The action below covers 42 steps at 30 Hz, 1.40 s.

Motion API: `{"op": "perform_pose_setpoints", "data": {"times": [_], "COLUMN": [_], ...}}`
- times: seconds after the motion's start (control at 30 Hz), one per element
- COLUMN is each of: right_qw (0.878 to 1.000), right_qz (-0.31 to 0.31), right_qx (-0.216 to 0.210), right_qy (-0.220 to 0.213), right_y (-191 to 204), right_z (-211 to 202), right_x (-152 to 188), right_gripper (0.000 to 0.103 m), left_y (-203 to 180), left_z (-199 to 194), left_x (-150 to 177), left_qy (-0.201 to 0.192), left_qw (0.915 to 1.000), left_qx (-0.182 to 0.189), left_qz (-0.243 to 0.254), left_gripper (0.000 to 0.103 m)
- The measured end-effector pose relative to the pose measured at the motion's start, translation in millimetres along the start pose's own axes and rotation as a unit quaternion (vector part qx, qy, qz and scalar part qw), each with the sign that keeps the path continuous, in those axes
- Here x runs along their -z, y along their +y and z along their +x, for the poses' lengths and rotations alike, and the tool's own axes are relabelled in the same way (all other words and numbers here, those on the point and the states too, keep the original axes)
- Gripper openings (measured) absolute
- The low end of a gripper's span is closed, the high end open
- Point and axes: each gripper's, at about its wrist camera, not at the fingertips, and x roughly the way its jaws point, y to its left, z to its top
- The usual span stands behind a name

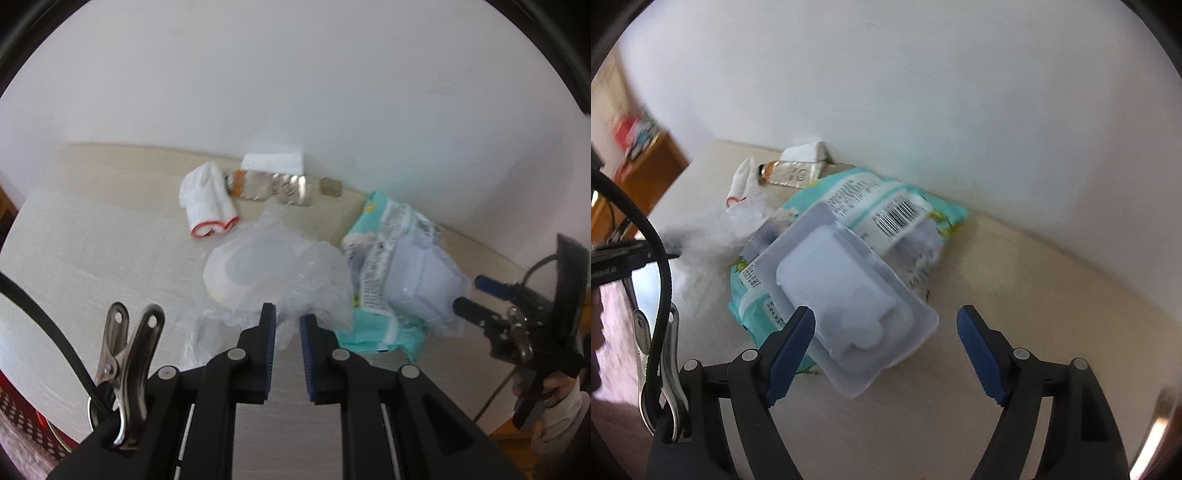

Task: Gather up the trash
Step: 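Close the right tool on the clear plastic tray while the left tool opens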

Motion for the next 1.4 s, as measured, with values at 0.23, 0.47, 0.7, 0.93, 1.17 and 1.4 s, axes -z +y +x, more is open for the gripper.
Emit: {"op": "perform_pose_setpoints", "data": {"times": [0.23,0.47,0.7,0.93,1.17,1.4], "right_qw": [0.995,0.983,0.982,0.979,0.975,0.973], "right_qz": [0.094,0.165,0.171,0.184,0.197,0.205], "right_qx": [-0.029,-0.075,-0.084,-0.088,-0.1,-0.106], "right_qy": [0.015,0.008,-0.001,-0.002,-0.004,-0.003], "right_y": [-17.2,-31.3,-31.7,-38.3,-41.3,-41.4], "right_z": [4.4,0.6,-5.5,-4.8,-2.4,0.7], "right_x": [13.2,24.7,28.5,32.4,32.9,31.4], "right_gripper": [0.078,0.048,0.041,0.041,0.041,0.049], "left_y": [-18.8,-37.5,-68.1,-84.7,-92.1,-92.0], "left_z": [-7.2,-16.2,-6.5,38.7,68.6,80.0], "left_x": [-6.4,-17.4,-28.5,-35.7,-32.8,-33.1], "left_qy": [-0.003,-0.02,-0.02,0.018,0.052,0.056], "left_qw": [0.9996,0.9981,0.9944,0.9941,0.9924,0.9925], "left_qx": [0.023,0.045,0.065,0.066,0.058,0.053], "left_qz": [0.018,0.038,0.08,0.084,0.096,0.096], "left_gripper": [0.02,0.022,0.024,0.024,0.028,0.037]}}
